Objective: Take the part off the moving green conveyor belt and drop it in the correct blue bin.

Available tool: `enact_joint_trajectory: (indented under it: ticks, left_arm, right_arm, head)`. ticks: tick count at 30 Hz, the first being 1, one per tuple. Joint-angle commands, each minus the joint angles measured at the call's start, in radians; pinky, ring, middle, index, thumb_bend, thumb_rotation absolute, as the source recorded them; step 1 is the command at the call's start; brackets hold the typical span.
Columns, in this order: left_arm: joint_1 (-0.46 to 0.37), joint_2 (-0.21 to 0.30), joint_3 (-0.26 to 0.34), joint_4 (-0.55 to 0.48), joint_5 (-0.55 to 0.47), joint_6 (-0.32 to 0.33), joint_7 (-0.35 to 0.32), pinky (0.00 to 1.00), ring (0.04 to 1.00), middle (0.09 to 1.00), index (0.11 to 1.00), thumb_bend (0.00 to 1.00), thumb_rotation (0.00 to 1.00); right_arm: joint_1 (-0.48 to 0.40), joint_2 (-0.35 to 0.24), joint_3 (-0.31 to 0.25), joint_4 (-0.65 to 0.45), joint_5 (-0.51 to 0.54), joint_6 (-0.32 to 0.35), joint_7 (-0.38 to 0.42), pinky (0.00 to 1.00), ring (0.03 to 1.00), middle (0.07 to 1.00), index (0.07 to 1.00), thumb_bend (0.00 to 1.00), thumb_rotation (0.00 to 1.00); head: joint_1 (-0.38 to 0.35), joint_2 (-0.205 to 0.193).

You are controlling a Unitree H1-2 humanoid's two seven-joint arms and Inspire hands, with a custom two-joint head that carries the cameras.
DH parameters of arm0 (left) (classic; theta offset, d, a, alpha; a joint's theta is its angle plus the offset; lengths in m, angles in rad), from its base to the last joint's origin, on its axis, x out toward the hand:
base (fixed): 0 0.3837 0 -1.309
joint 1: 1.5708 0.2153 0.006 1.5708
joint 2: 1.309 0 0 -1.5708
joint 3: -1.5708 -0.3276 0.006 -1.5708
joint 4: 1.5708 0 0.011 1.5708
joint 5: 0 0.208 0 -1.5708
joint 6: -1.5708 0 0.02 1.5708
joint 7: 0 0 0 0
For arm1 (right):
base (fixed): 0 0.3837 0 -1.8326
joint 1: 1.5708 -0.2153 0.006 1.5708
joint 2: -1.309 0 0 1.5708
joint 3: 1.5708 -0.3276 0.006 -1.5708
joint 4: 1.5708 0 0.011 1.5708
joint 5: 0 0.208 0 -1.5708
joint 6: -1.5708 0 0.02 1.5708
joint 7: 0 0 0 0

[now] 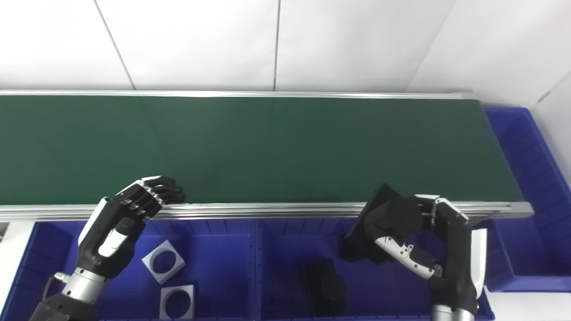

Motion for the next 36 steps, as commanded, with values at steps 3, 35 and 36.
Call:
enact_joint_trajectory:
  ticks: [3, 35, 36]
  left_arm:
    - [-0.026, 0.017, 0.018, -0.005, -0.019, -0.016, -0.021, 0.69, 0.658, 0.667, 0.683, 0.92, 0.65]
    - [-0.008, 0.006, 0.029, -0.066, -0.02, 0.032, -0.025, 0.69, 0.657, 0.666, 0.678, 0.9, 0.65]
    - [-0.006, 0.005, 0.029, -0.073, -0.018, 0.037, -0.021, 0.69, 0.657, 0.666, 0.678, 0.9, 0.65]
  right_arm:
    - [0.022, 0.013, -0.02, 0.042, 0.006, -0.085, -0.053, 0.37, 0.43, 0.458, 0.501, 0.53, 0.0]
    - [-0.133, -0.021, -0.15, 0.628, 0.106, -0.222, -0.207, 0.36, 0.418, 0.484, 0.521, 0.52, 0.0]
    - [-0.134, -0.019, -0.148, 0.623, 0.103, -0.218, -0.206, 0.37, 0.418, 0.485, 0.521, 0.52, 0.0]
  head:
    - [-0.012, 0.009]
    - [0.043, 0.006]
    - [0.043, 0.008]
